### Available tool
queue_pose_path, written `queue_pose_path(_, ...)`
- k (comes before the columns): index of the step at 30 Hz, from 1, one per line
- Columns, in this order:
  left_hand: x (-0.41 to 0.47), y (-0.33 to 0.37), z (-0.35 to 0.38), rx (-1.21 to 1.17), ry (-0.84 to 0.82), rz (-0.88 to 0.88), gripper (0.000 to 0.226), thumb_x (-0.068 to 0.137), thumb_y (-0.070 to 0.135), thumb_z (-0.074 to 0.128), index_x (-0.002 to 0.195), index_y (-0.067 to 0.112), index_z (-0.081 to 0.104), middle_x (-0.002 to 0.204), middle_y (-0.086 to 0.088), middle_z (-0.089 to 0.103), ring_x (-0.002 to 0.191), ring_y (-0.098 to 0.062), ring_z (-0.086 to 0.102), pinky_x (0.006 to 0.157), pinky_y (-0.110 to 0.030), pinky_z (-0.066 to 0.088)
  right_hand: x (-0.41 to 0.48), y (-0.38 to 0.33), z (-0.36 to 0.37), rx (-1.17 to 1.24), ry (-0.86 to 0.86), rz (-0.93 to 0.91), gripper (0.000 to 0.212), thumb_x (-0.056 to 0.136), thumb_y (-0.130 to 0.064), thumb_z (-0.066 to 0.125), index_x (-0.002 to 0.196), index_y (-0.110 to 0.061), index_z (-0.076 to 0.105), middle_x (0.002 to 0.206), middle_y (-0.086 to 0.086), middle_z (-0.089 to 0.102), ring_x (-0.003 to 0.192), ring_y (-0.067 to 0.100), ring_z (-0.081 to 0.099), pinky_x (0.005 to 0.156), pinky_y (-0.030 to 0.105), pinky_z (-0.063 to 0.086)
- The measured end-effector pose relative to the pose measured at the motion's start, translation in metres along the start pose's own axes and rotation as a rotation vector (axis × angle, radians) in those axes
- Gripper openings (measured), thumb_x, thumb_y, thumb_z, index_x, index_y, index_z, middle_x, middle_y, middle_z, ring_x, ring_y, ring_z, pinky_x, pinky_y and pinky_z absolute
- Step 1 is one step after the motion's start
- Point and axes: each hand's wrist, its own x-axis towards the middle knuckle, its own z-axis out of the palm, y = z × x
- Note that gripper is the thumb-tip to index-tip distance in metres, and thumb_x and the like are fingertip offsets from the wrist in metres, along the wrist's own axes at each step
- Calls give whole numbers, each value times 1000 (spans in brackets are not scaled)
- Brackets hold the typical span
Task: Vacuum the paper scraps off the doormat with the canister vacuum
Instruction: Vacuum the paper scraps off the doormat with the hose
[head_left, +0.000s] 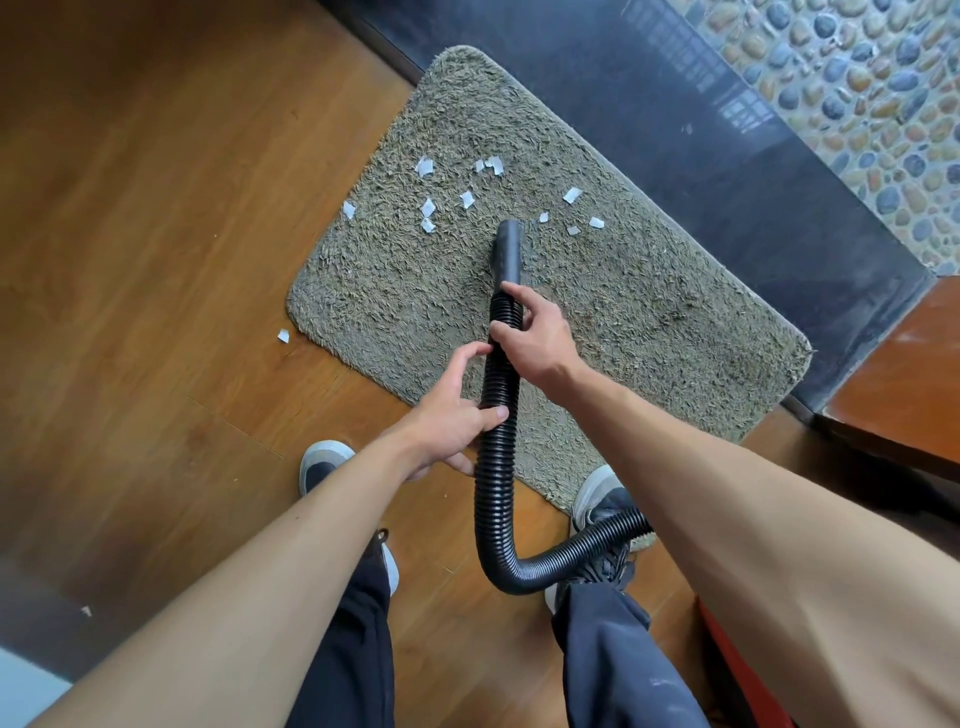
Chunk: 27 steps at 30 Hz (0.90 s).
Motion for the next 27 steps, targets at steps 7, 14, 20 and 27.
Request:
queue_pose_path(7, 5, 8, 4, 13, -2, 4, 64, 98, 10, 58, 138, 50, 28, 107, -12, 73, 87, -23, 73, 64, -45, 61, 3, 3, -5, 14, 50, -8, 59, 84, -21, 62, 141, -29, 49, 116, 11, 67, 99, 25, 68, 93, 45, 56)
queue_pose_path(14, 21, 23, 22, 52, -62, 28, 67, 96, 8, 59, 136, 52, 28, 97, -14, 71, 74, -19, 68, 60, -44, 59, 6, 18, -32, 42, 128, 16, 56, 85, -21, 62, 139, -31, 52, 99, 0, 59, 89, 17, 63, 88, 36, 56)
queue_pose_path(20, 26, 32, 24, 58, -63, 61, 68, 96, 7, 59, 140, 48, 28, 82, -6, 68, 62, -13, 66, 62, -47, 59, 12, 18, -36, 99, 170, 33, 66, 68, -37, 59, 134, -36, 54, 99, -2, 63, 97, 26, 68, 93, 47, 54)
queue_pose_path(27, 18, 23, 19, 12, -43, 31, 67, 97, 8, 59, 140, 48, 27, 90, -8, 69, 67, -13, 68, 56, -40, 58, 11, 11, -26, 63, 91, 17, 62, 78, -25, 61, 139, -32, 50, 104, 3, 63, 94, 24, 68, 88, 47, 57)
